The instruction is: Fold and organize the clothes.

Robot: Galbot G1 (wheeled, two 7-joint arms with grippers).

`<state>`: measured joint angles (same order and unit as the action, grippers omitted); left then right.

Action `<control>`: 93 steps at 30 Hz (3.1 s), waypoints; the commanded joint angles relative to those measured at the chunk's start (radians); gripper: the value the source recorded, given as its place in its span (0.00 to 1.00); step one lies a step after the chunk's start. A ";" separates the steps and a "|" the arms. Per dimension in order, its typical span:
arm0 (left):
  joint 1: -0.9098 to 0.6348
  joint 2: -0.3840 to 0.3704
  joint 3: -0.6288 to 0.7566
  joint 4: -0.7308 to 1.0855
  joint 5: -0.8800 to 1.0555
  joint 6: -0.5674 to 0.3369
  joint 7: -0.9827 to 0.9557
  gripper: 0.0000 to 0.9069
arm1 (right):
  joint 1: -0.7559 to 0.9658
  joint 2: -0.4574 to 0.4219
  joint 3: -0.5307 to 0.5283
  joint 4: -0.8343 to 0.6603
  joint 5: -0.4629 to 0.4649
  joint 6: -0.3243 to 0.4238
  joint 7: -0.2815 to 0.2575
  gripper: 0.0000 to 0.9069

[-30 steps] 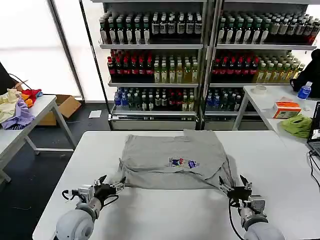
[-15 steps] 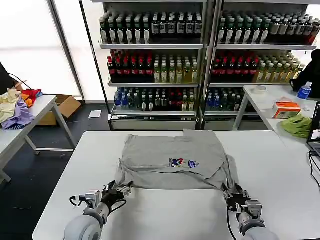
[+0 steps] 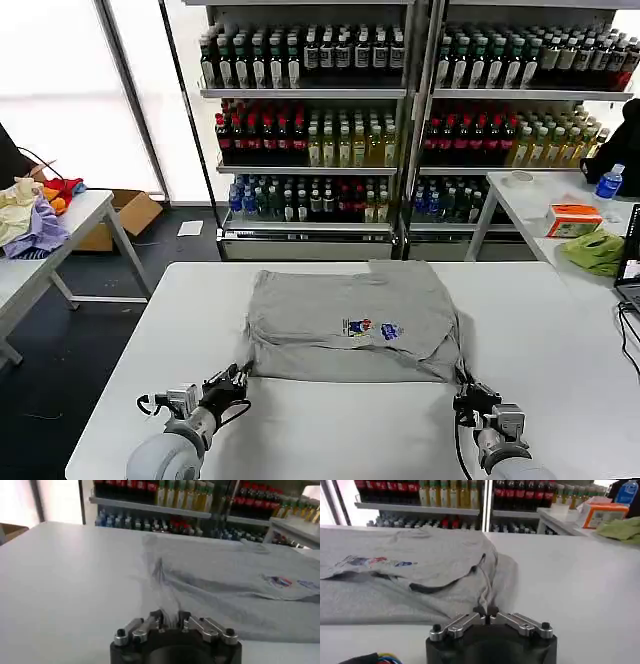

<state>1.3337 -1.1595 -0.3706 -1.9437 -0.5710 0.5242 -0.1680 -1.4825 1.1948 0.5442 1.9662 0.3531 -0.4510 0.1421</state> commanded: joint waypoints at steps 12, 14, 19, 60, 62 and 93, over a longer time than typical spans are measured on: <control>0.238 0.018 -0.104 -0.165 0.022 -0.017 0.016 0.01 | -0.136 -0.053 0.038 0.130 0.068 0.009 -0.048 0.00; 0.281 0.014 -0.118 -0.206 0.023 -0.003 0.002 0.01 | -0.159 -0.058 0.037 0.152 0.069 0.003 -0.034 0.00; 0.490 -0.003 -0.217 -0.295 0.072 0.002 0.013 0.01 | -0.307 -0.075 0.037 0.284 0.072 -0.017 -0.017 0.00; -0.049 0.212 -0.213 -0.073 -0.137 0.054 0.130 1.00 | 0.545 -0.291 -0.128 -0.218 0.338 -0.062 -0.219 1.00; -0.131 0.233 -0.156 -0.017 -0.165 0.053 0.150 1.00 | 0.656 -0.280 -0.221 -0.310 0.319 -0.063 -0.232 1.00; -0.569 0.205 0.211 0.574 -0.097 0.036 0.291 1.00 | 0.932 -0.048 -0.445 -0.833 0.252 -0.077 -0.271 0.89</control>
<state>0.8821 -0.9450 -0.2331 -1.5359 -0.6744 0.5672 0.1018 -0.5994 1.1145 0.1330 1.2181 0.6100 -0.5177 -0.1332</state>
